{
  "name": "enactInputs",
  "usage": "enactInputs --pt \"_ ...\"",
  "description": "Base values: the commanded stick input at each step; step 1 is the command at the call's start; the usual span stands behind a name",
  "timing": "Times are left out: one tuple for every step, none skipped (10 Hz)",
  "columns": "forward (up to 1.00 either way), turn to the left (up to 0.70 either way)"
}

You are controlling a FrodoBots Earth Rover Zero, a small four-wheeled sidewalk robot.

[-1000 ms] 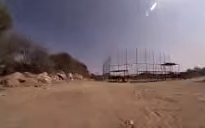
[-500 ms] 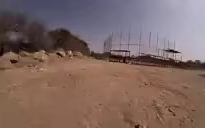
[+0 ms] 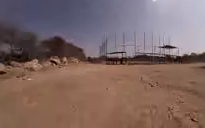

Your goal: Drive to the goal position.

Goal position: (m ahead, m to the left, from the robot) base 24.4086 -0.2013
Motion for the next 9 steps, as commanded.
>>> enactInputs --pt "1.0 0.03" --pt "1.0 0.03" --pt "1.0 0.03" --pt "1.0 0.03" --pt "1.0 0.03" --pt "1.0 0.03" --pt "1.0 0.03" --pt "1.0 0.03" --pt "1.0 0.03"
